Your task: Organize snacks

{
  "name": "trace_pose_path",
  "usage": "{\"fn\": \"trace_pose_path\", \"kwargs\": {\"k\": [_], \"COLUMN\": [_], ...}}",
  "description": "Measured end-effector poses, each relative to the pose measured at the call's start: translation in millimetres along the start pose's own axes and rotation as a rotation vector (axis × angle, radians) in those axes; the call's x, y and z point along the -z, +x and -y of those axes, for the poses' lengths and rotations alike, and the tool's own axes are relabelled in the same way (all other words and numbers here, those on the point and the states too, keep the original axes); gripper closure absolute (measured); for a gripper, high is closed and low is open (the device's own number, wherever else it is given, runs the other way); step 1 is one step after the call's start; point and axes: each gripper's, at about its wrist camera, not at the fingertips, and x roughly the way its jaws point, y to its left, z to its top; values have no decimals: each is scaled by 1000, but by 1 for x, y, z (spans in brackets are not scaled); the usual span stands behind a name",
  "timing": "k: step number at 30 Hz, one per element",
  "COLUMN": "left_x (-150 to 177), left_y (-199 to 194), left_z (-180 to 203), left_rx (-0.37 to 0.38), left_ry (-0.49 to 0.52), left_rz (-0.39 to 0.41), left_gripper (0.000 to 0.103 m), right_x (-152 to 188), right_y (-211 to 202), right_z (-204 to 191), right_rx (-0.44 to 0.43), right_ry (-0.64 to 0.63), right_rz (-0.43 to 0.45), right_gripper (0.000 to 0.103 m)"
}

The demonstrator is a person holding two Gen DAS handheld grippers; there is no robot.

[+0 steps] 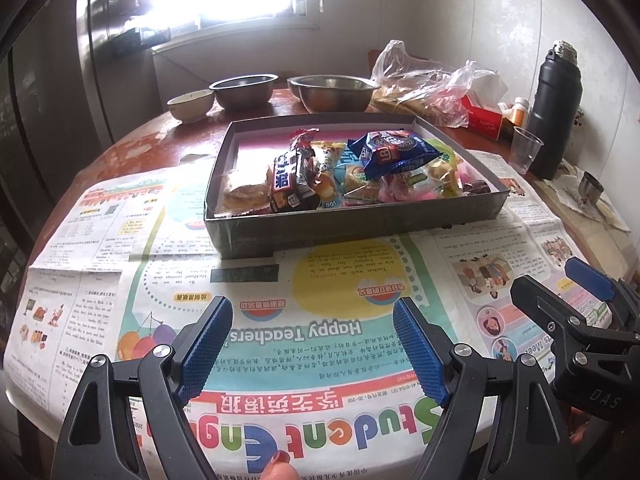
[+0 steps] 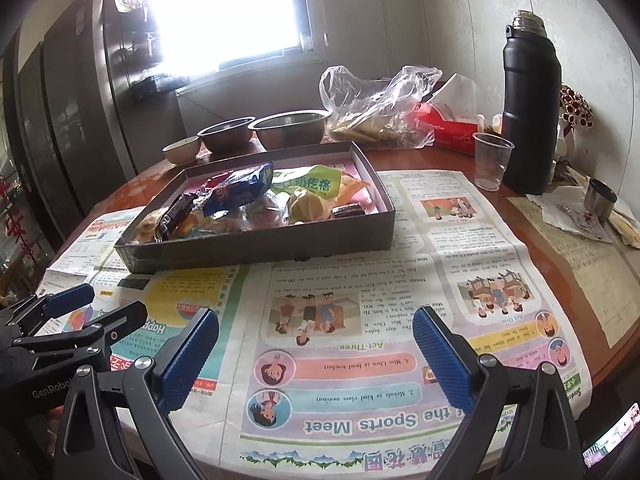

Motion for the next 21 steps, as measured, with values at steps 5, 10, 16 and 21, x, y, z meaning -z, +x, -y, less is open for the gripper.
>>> {"fn": "trace_pose_path", "kwargs": {"k": [5,10,16,21], "left_x": [1,2,2,2], "left_y": [0,1,3,3], "left_z": [-1,0,0,0], "left_rx": [0,3,4,7], "left_ry": [-2,3,5,6], "left_rz": [-7,-12,-18,-19], "left_gripper": [19,19,19,19], "right_x": [0,2,3,4], "right_y": [-1,-4,-4,-3], "right_z": [-3,-6,-8,-9], "right_rx": [7,8,3,2], "right_ry": [-5,-11,-20,-22], "right_rz": [0,1,-4,-8], "right_gripper": [5,5,5,5]}}
